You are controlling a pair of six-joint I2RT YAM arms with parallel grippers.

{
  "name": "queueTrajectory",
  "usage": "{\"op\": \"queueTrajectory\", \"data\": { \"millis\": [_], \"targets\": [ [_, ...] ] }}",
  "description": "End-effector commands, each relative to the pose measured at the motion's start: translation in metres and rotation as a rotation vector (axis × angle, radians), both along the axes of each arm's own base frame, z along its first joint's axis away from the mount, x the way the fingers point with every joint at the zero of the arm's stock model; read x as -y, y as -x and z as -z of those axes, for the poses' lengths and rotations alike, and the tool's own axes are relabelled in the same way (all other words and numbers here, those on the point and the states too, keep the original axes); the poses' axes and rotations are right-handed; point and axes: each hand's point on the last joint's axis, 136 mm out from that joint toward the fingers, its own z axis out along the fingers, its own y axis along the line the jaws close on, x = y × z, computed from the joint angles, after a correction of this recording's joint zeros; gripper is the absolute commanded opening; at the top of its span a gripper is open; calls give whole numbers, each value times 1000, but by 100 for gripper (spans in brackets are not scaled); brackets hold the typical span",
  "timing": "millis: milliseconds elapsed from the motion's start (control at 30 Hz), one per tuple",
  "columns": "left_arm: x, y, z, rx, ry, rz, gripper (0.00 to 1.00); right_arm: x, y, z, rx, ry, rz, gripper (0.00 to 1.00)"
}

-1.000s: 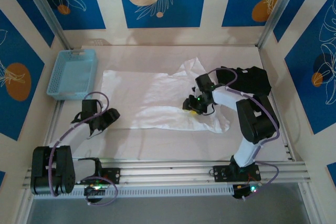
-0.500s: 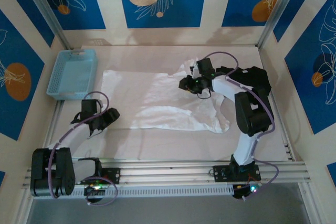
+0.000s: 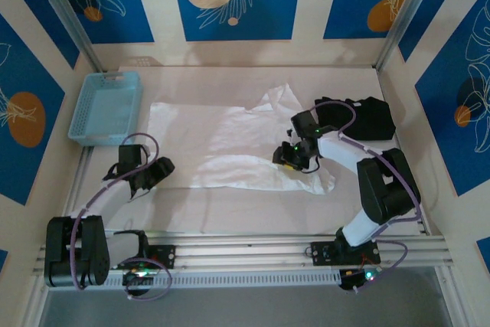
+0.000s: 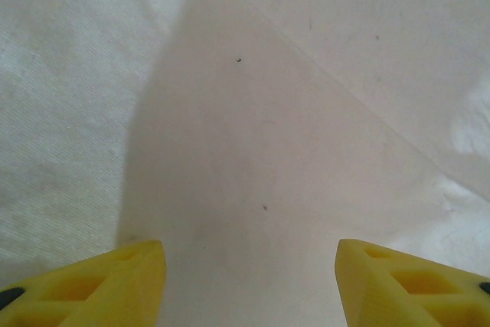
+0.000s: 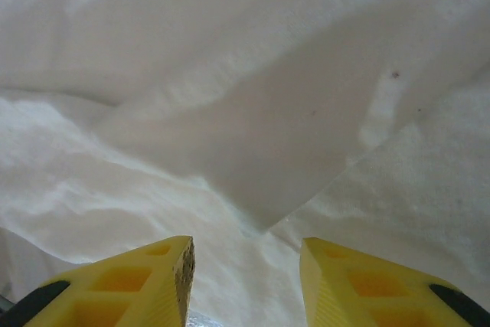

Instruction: Fold the inside-out t-shirt

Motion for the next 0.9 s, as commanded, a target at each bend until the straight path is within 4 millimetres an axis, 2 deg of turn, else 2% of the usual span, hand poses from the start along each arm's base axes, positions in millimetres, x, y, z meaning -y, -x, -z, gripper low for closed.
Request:
{"op": "queueTrajectory", "data": {
  "millis": [0, 133, 300, 533, 633, 733, 800, 867],
  "targets": [
    [-3, -5, -6, 16, -15, 1, 60, -5, -3, 6, -17, 2, 10, 36],
    [-4, -5, -4, 13, -18, 2, 60, -13, -19, 9, -1, -3, 5, 23],
    [-7, -4, -1, 3, -36, -6, 60, -20, -31, 6, 16, -10, -7, 12],
    [-14, 1, 7, -31, -73, -26, 60, -21, -40, -7, 45, -14, -19, 4],
    [-16, -5, -8, 21, -78, -41, 60, -25, -45, -13, 58, -25, -27, 2],
    [-11, -17, -37, 129, -91, -23, 60, -27, -51, -18, 65, -31, -33, 1],
    [4, -25, -56, 212, -83, 17, 60, -28, -56, -21, 69, -36, -34, 1],
    [30, -31, -67, 270, -51, 89, 60, -30, -61, -23, 72, -37, -36, 1]
  ]
}}
